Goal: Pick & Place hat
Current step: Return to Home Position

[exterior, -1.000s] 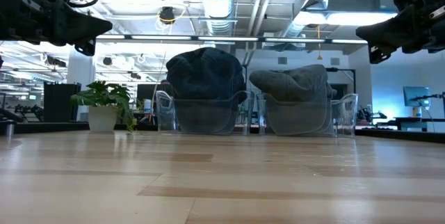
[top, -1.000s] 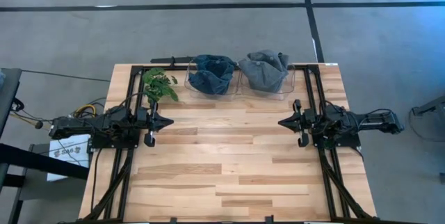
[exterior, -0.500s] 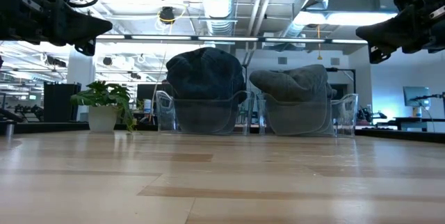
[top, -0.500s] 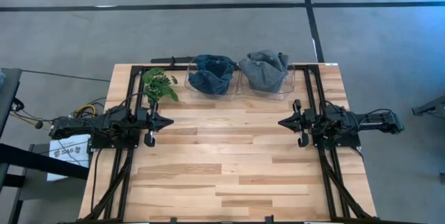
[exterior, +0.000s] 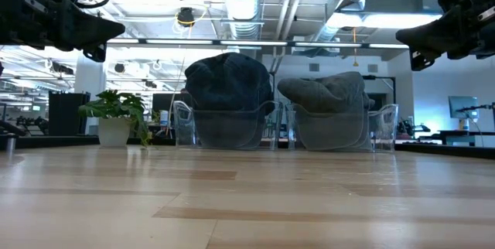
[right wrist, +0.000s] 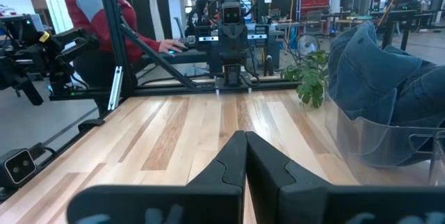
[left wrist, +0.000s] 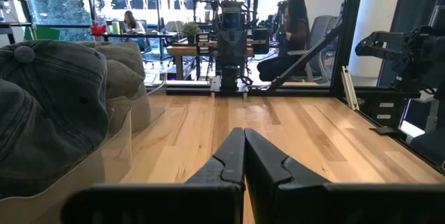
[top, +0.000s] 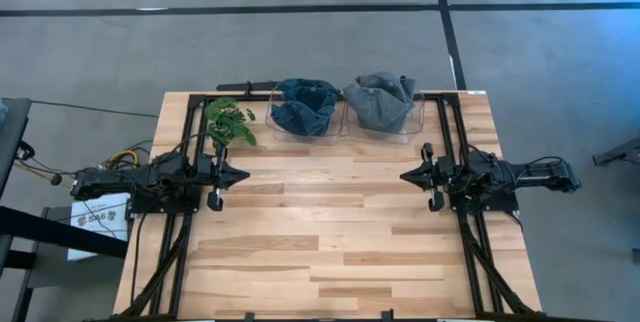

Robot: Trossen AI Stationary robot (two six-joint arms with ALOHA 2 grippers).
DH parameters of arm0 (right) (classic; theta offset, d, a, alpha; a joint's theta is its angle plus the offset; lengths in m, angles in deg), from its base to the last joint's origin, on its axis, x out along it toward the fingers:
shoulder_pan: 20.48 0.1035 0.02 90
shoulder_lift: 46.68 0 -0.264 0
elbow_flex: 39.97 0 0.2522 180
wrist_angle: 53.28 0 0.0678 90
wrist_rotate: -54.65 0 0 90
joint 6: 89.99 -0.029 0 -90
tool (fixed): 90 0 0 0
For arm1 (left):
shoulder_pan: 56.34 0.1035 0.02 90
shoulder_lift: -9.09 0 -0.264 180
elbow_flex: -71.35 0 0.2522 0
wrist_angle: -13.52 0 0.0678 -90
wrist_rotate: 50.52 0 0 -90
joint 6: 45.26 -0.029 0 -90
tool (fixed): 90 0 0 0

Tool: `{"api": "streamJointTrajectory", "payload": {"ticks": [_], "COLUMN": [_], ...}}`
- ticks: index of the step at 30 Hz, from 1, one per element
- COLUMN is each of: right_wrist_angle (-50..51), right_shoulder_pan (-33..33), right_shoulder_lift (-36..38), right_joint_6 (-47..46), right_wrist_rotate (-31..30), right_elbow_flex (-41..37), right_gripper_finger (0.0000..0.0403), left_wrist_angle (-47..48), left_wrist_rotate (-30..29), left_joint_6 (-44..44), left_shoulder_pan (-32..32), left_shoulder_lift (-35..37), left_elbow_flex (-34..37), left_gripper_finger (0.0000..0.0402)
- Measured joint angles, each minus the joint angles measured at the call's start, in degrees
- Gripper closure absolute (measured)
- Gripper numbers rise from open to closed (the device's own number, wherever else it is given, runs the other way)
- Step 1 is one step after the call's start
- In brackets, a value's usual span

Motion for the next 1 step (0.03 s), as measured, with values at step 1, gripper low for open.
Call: {"api": "streamJointTrajectory", "payload": {"ticks": [1], "right_wrist_angle": [0.0], "right_shoulder_pan": [0.0], "right_shoulder_lift": [0.0], "right_joint_6": [0.0], "right_wrist_rotate": [0.0], "right_elbow_flex": [0.0], "right_gripper_finger": [0.0403], "left_wrist_angle": [0.0], "left_wrist_rotate": [0.0], "left_joint_6": [0.0], "left_shoulder_pan": [0.0], "left_shoulder_lift": [0.0], "left_elbow_flex": [0.0], "left_gripper_finger": [0.0401]}}
